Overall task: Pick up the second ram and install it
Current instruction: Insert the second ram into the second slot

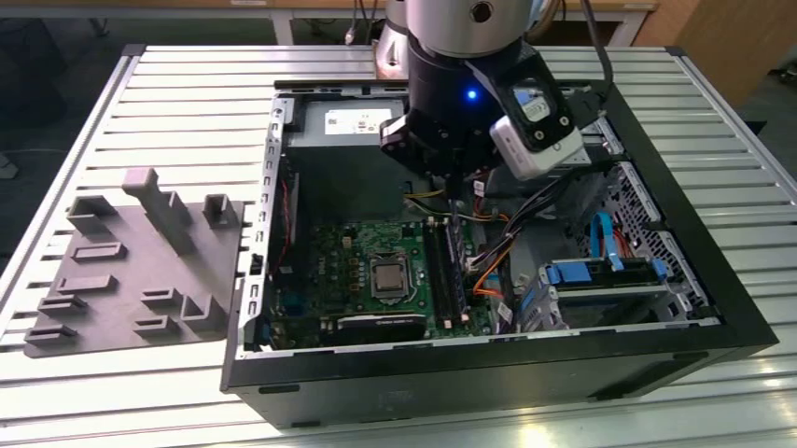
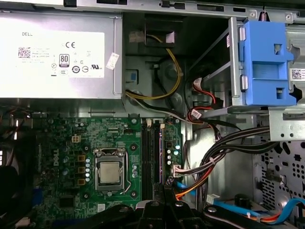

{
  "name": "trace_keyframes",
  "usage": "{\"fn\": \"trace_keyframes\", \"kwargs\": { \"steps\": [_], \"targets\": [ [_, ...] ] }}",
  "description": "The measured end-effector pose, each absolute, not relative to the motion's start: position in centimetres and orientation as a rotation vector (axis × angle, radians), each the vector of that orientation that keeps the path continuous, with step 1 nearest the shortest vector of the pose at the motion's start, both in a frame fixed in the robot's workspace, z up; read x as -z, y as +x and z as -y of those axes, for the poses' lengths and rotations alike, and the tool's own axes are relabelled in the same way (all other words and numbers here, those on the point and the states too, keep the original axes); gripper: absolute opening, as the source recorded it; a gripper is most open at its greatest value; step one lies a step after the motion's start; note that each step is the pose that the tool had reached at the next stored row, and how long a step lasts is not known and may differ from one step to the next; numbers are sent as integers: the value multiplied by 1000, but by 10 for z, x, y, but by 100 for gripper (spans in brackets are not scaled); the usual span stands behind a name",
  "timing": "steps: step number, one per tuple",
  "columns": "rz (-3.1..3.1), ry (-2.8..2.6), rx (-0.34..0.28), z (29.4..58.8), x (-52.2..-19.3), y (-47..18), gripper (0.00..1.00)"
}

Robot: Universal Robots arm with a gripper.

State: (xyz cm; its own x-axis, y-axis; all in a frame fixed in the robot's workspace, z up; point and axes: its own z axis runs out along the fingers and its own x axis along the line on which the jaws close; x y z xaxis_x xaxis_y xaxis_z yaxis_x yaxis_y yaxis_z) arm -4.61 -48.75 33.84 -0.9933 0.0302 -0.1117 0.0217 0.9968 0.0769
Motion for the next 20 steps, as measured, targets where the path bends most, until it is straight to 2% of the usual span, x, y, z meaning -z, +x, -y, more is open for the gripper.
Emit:
{"fn": "trace_keyframes", "kwargs": {
  "steps": [20],
  "targets": [
    [-3026,39,-115,487,-325,-46,12]
  ]
}}
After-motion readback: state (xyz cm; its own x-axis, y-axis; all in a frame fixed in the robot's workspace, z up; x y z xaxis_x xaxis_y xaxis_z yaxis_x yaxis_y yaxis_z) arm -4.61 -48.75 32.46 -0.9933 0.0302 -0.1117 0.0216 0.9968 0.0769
